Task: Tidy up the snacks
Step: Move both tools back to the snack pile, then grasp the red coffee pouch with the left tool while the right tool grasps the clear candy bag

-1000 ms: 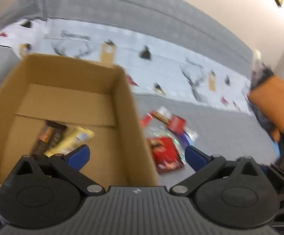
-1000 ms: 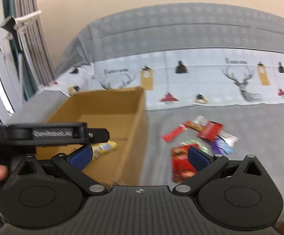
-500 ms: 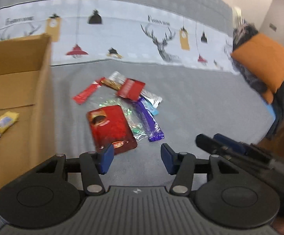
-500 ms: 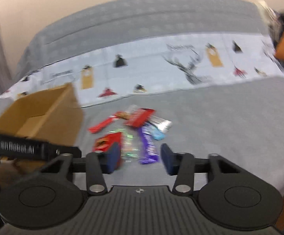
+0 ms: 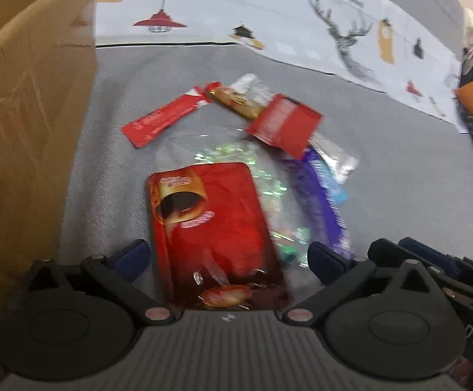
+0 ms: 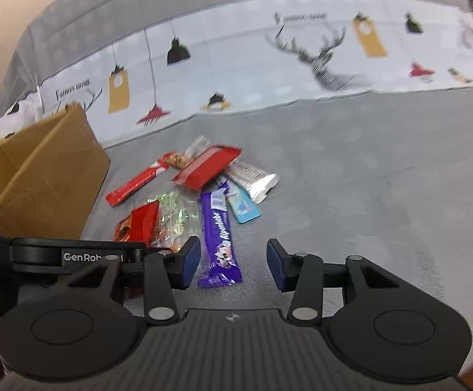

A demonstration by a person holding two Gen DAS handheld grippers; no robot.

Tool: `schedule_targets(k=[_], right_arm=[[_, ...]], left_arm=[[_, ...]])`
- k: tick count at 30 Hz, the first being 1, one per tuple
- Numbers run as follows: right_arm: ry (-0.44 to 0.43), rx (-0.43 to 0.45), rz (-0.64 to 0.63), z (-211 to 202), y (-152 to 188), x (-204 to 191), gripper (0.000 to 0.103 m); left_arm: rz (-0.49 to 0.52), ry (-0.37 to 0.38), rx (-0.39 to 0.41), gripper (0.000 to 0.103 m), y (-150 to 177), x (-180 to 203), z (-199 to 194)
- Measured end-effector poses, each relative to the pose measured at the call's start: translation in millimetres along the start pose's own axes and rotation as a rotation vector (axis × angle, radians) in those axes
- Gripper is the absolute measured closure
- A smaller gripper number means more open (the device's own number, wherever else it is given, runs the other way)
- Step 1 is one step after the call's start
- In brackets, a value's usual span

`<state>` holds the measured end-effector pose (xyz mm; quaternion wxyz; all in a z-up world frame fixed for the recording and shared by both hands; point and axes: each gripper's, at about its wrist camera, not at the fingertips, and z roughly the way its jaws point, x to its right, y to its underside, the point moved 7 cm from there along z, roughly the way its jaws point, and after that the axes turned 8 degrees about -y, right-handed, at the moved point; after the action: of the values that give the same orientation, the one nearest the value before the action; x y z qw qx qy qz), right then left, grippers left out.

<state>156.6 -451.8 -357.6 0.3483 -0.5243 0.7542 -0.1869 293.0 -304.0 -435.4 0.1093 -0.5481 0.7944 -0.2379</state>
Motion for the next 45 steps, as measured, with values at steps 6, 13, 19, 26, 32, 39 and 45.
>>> schedule_targets(k=[6, 13, 19, 26, 32, 39, 45], right_arm=[[-0.03, -0.058, 0.007, 36.0, -7.3, 7.3, 0.039], [-0.077, -0.105, 0.068, 49.2, -4.1, 16.2, 0.083], [-0.047, -0.037, -0.055, 22.9, -6.2, 3.1, 0.1], [-0.044, -0.01, -0.057, 7.3, -3.0, 4.5, 0.103], [-0.031, 0.019, -0.05, 2.7, -4.6, 7.0, 0.103], [-0.122, 0.028, -0.098, 1.5, -2.2, -14.7, 0.103], [-0.083, 0.063, -0.052, -5.2, -14.0, -8.5, 0.096]], left_arm=[[0.004, 0.005, 0.037, 0.036, -3.8, -3.9, -8.9], [0.005, 0.102, -0.006, 0.043, 8.5, 6.2, -24.0], [-0.015, 0.148, -0.021, 0.044, 15.3, 7.8, -36.0], [0.047, 0.158, 0.025, 0.044, 14.2, 19.9, -57.1], [0.084, 0.146, 0.073, 0.044, 13.5, 26.8, -69.8], [0.068, 0.145, 0.064, 0.044, 11.8, 22.2, -68.1], [0.067, 0.118, 0.097, 0.044, 3.7, 14.9, -77.2]])
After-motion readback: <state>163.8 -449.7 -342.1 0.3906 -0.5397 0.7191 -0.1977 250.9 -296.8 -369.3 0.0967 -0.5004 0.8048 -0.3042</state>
